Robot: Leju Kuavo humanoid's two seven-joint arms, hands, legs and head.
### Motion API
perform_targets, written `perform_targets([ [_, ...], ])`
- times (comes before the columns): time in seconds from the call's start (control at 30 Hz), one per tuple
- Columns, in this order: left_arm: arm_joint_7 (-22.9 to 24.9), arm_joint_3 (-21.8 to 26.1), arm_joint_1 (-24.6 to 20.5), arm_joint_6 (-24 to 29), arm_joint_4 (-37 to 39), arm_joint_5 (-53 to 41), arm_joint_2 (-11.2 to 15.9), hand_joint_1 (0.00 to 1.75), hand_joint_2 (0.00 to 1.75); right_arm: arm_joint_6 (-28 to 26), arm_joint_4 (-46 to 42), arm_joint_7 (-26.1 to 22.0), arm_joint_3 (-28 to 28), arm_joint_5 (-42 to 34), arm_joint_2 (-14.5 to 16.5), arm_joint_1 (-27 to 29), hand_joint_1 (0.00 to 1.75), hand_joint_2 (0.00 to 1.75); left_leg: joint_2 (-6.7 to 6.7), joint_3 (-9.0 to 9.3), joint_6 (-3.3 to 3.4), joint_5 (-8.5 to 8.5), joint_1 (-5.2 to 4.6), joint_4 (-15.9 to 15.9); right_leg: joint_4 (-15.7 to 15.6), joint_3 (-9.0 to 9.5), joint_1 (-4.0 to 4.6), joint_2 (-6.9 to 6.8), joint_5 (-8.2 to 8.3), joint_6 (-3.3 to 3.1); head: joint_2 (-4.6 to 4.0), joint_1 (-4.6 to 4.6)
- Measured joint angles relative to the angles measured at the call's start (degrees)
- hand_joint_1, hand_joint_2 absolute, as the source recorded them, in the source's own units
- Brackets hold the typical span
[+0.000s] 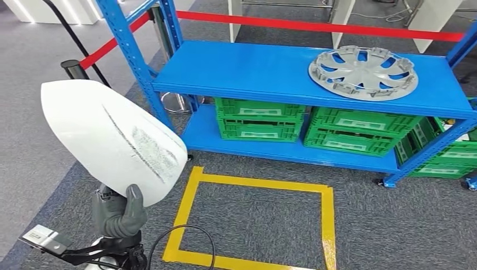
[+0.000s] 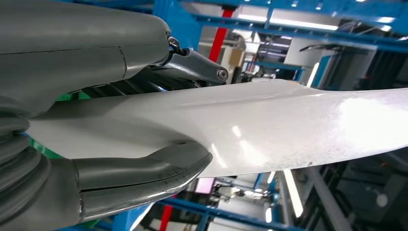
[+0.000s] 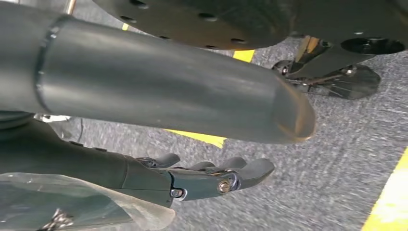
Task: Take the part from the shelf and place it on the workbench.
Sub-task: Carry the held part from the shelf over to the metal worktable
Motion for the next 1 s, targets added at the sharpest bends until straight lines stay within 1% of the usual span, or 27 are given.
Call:
perform_targets([
  [0.03, -0.04, 0.00, -0.02, 0.00, -0.11, 0.01, -0.01, 1.75, 1.75, -0.01, 0.00, 0.07, 0.09, 0.14, -0.01, -0.02, 0.00, 0.00, 1.04, 0.82, 0.38, 0.48, -0.18, -2.05, 0.13, -0.02, 0.17, -0.48, -0.09, 0.31, 0.00, 0.07],
  [0.07, -0.06, 0.02, 0.00, 0.00, -0.20, 0.04, -0.01, 1.75, 1.75, -0.01, 0.00, 0.15, 0.16, 0.27, -0.01, -0.05, 0.00, 0.00, 1.50, 0.97, 0.79, 0.40, -0.39, -2.89, 0.21, -0.03, 0.34, -1.05, -0.16, 0.63, 0.00, 0.11],
  [0.13, -0.07, 0.05, 0.24, 0.00, -0.33, 0.09, -0.01, 1.75, 1.75, -0.02, 0.00, 0.27, 0.28, 0.42, -0.01, -0.21, 0.00, 0.00, 0.36, 0.56, 1.67, 0.60, -0.45, -3.09, 0.27, -0.10, 0.29, -1.95, -0.36, 1.27, 0.00, 0.25],
  [0.17, -0.08, 0.07, 0.35, 0.01, -0.42, 0.13, -0.01, 1.75, 1.75, -0.02, 0.00, 0.35, 0.35, 0.47, -0.01, -0.29, 0.00, 0.00, -0.25, 0.47, 2.07, 0.76, -0.38, -3.20, 0.75, -0.34, 0.20, -1.46, -0.92, 1.58, 0.00, 0.32],
  [0.2, -0.09, 0.06, 0.39, 0.03, -0.52, 0.13, -0.03, 1.75, 1.75, 0.00, 0.00, 0.52, 0.42, 0.51, -0.01, -0.34, 0.00, 0.00, -0.85, 0.39, 2.51, 0.99, -0.29, -3.32, 2.33, -1.09, 0.11, -0.23, -2.12, 1.81, 0.00, 0.46],
  [0.27, -0.12, 0.03, 0.38, 0.13, -0.66, 0.13, -0.07, 1.75, 1.75, 0.05, 0.01, 1.22, 0.51, 0.66, 0.00, -0.32, 0.00, 0.00, -2.06, 0.08, 3.13, 1.32, -0.26, -3.38, 9.14, -4.29, 0.06, 2.97, -5.90, 1.97, 0.00, 0.71],
  [0.3, -0.12, 0.02, 0.39, 0.19, -0.68, 0.12, -0.08, 1.75, 1.75, 0.08, 0.01, 1.64, 0.54, 0.75, 0.01, -0.22, 0.00, 0.00, -2.77, -0.09, 3.32, 1.43, -0.34, -3.37, 13.30, -6.28, 0.07, 3.89, -7.66, 1.91, 0.00, 0.73],
  [0.33, -0.11, 0.01, 0.42, 0.24, -0.68, 0.11, -0.09, 1.75, 1.75, 0.10, 0.02, 2.00, 0.56, 0.85, 0.01, -0.10, 0.00, 0.00, -3.51, -0.21, 3.40, 1.51, -0.43, -3.35, 16.35, -7.82, 0.08, 4.28, -8.53, 1.83, 0.00, 0.73],
  [0.37, -0.12, 0.01, 0.45, 0.26, -0.68, 0.11, -0.09, 1.75, 1.75, 0.11, 0.02, 2.26, 0.58, 0.91, 0.00, 0.03, 0.00, 0.00, -4.29, -0.26, 3.42, 1.57, -0.51, -3.33, 17.41, -8.46, 0.09, 4.44, -8.23, 1.71, 0.00, 0.74],
  [0.4, -0.12, 0.01, 0.46, 0.26, -0.68, 0.12, -0.09, 1.75, 1.75, 0.12, 0.02, 2.46, 0.59, 0.95, -0.01, 0.12, 0.00, 0.00, -5.10, -0.26, 3.40, 1.61, -0.57, -3.30, 16.21, -8.03, 0.10, 4.62, -6.83, 1.54, 0.00, 0.73],
  [0.43, -0.12, 0.00, 0.45, 0.24, -0.68, 0.13, -0.10, 1.75, 1.75, 0.15, 0.02, 2.62, 0.59, 0.98, -0.01, 0.14, 0.00, 0.00, -5.89, -0.23, 3.36, 1.65, -0.60, -3.25, 12.94, -6.61, 0.11, 5.05, -4.63, 1.31, 0.00, 0.75],
  [0.47, -0.11, -0.01, 0.44, 0.22, -0.68, 0.14, -0.10, 1.75, 1.75, 0.20, 0.02, 2.75, 0.59, 0.99, -0.01, 0.12, 0.00, 0.00, -6.60, -0.24, 3.28, 1.68, -0.60, -3.19, 8.82, -4.79, 0.09, 6.21, -2.53, 1.04, 0.00, 0.75],
  [0.5, -0.09, -0.03, 0.39, 0.20, -0.68, 0.15, -0.10, 1.75, 1.75, 0.30, 0.02, 2.86, 0.60, 1.01, -0.02, 0.12, 0.00, 0.00, -7.25, -0.35, 3.13, 1.67, -0.70, -2.98, 4.99, -3.12, -0.03, 7.54, -1.09, 0.81, 0.00, 0.73],
  [0.53, -0.07, -0.06, 0.34, 0.16, -0.68, 0.15, -0.10, 1.75, 1.75, 0.42, 0.02, 2.94, 0.60, 1.01, -0.02, 0.09, 0.00, 0.00, -7.83, -0.56, 2.90, 1.71, -0.71, -2.82, 2.44, -1.86, -0.08, 8.62, -0.39, 0.66, 0.00, 0.71],
  [0.57, -0.05, -0.08, 0.31, 0.13, -0.68, 0.16, -0.10, 1.75, 1.75, 0.54, 0.02, 3.02, 0.61, 1.01, -0.03, 0.07, 0.00, 0.00, -8.39, -0.84, 2.56, 1.79, -0.68, -2.70, 1.31, -1.26, -0.09, 9.30, -0.36, 0.55, 0.00, 0.69],
  [0.63, -0.03, -0.11, 0.32, 0.04, -0.68, 0.22, -0.09, 1.75, 1.75, 0.75, 0.02, 3.14, 0.60, 1.01, -0.02, 0.00, 0.00, 0.00, -9.56, -1.34, 1.80, 2.05, -0.51, -2.60, 1.02, -0.90, -0.07, 8.45, -0.34, 0.27, 0.00, 0.70],
  [0.67, -0.03, -0.10, 0.35, 0.00, -0.69, 0.27, -0.08, 1.75, 1.75, 0.85, 0.02, 3.19, 0.60, 1.01, 0.01, -0.02, 0.00, 0.00, -9.29, -1.58, 1.45, 1.86, -0.53, -2.26, 0.90, -0.86, -0.13, 7.79, -0.20, 0.01, 0.00, 0.67],
  [0.7, -0.03, -0.10, 0.29, -0.04, -0.69, 0.33, -0.07, 1.75, 1.75, 0.92, 0.02, 3.21, 0.59, 1.01, 0.03, -0.02, 0.00, 0.00, -8.30, -2.13, 1.13, 1.06, -0.57, -1.09, 0.75, -0.78, -0.23, 7.02, -0.08, -0.25, 0.00, 0.45],
  [0.73, -0.03, -0.10, 0.20, -0.09, -0.70, 0.38, -0.05, 1.75, 1.75, 0.99, 0.02, 3.22, 0.60, 1.01, 0.06, -0.02, 0.00, 0.00, -6.90, -3.12, 0.81, -0.35, -0.60, 1.18, 0.62, -0.70, -0.32, 6.18, -0.03, -0.48, 0.00, 0.25],
  [0.77, -0.02, -0.11, 0.12, -0.18, -0.70, 0.44, -0.04, 1.75, 1.75, 1.01, 0.02, 3.24, 0.60, 1.00, 0.05, 0.03, 0.00, 0.00, -5.26, -4.63, 0.47, -2.28, -0.57, 4.65, 0.63, -0.67, -0.25, 5.33, -0.07, -0.62, 0.00, 0.02],
  [0.8, 0.02, -0.11, 0.03, -0.33, -0.70, 0.54, -0.03, 1.75, 1.75, 0.99, 0.02, 3.26, 0.60, 0.97, 0.05, 0.10, 0.00, 0.00, -4.28, -6.42, 0.17, -4.20, -0.43, 8.66, 0.65, -0.68, -0.21, 4.44, -0.13, -0.72, 0.00, -0.17],
  [0.83, 0.10, -0.10, 0.01, -0.51, -0.70, 0.67, -0.03, 1.75, 1.75, 0.96, 0.02, 3.27, 0.60, 0.93, 0.05, 0.16, 0.00, 0.00, -3.85, -7.90, -0.06, -5.43, -0.28, 11.97, 0.66, -0.68, -0.17, 3.55, -0.19, -0.76, 0.00, -0.18],
  [0.87, 0.22, -0.10, 0.00, -0.73, -0.70, 0.79, -0.04, 1.75, 1.75, 0.90, 0.02, 3.28, 0.59, 0.89, 0.05, 0.19, 0.00, 0.00, -3.63, -8.61, -0.19, -5.67, -0.16, 13.67, 0.67, -0.68, -0.15, 2.67, -0.24, -0.77, 0.00, -0.19],
  [0.9, 0.34, -0.09, -0.02, -0.96, -0.70, 0.88, -0.05, 1.75, 1.75, 0.84, 0.02, 3.26, 0.59, 0.84, 0.06, 0.16, 0.00, 0.00, -3.43, -8.17, -0.21, -4.75, -0.09, 13.01, 0.67, -0.64, -0.15, 1.90, -0.29, -0.74, 0.00, -0.20],
  [0.93, 0.45, -0.08, -0.07, -1.21, -0.70, 0.93, -0.07, 1.75, 1.75, 0.78, 0.02, 3.22, 0.59, 0.80, 0.09, 0.12, 0.00, 0.00, -3.04, -6.60, -0.13, -2.95, -0.06, 10.09, 0.67, -0.53, -0.15, 1.18, -0.37, -0.68, 0.00, -0.20],
  [0.97, 0.54, -0.08, -0.16, -1.46, -0.70, 0.93, -0.10, 1.75, 1.75, 0.68, 0.02, 3.19, 0.59, 0.78, 0.14, 0.07, 0.00, 0.00, -2.15, -4.38, 0.07, -0.99, -0.11, 5.92, 0.67, -0.36, -0.14, 0.54, -0.47, -0.57, 0.00, -0.20],
  [1.0, 0.61, -0.09, -0.33, -1.70, -0.70, 0.93, -0.14, 1.75, 1.75, 0.56, 0.02, 3.15, 0.59, 0.77, 0.20, 0.04, 0.00, 0.00, -0.79, -2.34, 0.43, 0.30, -0.38, 1.96, 0.72, -0.22, 0.01, -0.03, -0.61, -0.36, 0.00, -0.20],
])
